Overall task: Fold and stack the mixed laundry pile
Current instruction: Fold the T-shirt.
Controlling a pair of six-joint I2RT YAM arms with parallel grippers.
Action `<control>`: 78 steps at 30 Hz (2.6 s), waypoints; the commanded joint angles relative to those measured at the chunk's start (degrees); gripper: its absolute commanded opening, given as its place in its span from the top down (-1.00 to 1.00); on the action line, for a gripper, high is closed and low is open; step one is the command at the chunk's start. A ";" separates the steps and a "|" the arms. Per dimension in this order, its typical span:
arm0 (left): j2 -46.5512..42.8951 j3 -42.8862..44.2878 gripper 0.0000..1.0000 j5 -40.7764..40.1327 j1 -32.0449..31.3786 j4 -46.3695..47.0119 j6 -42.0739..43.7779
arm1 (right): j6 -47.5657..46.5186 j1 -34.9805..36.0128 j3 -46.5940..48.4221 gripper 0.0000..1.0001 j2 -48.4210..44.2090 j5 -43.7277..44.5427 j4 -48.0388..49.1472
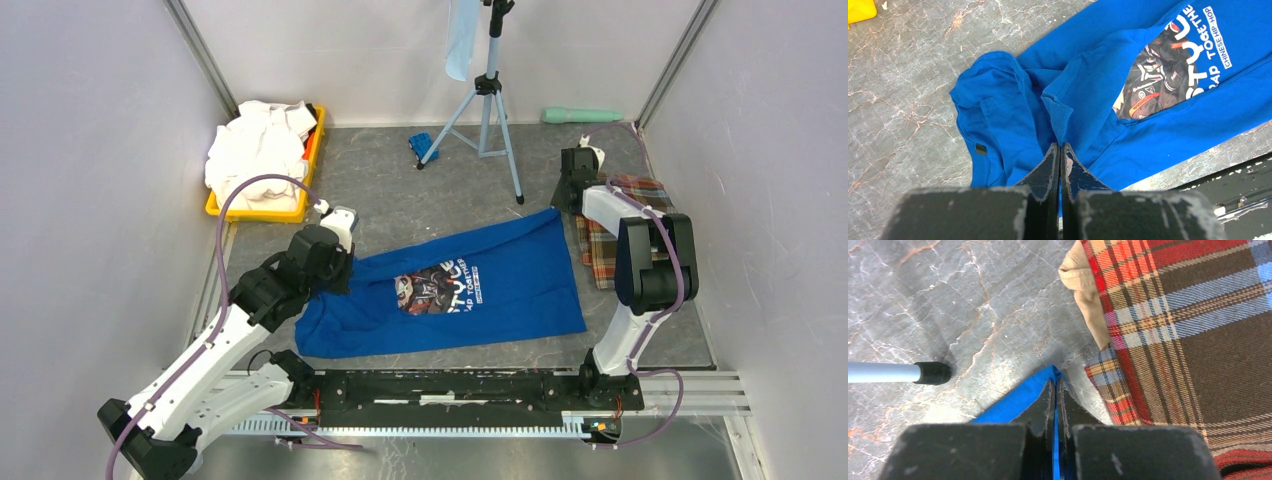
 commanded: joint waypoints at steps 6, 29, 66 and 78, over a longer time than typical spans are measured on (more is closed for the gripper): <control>2.16 4.50 0.96 -5.58 2.46 0.55 -0.33 | 1.63 0.99 3.01 1.00 -6.96 -1.51 -4.48; 41.62 35.10 0.96 -7.68 23.17 18.07 22.64 | 6.02 0.61 5.60 1.00 -4.84 -8.23 -2.60; 33.63 24.94 0.96 -8.18 15.32 18.79 30.03 | 2.62 -2.23 -8.17 1.00 -16.09 -11.67 -1.03; 19.25 13.39 0.95 -7.92 12.79 12.10 26.87 | 0.65 -3.49 -20.03 1.00 -25.52 -10.78 0.43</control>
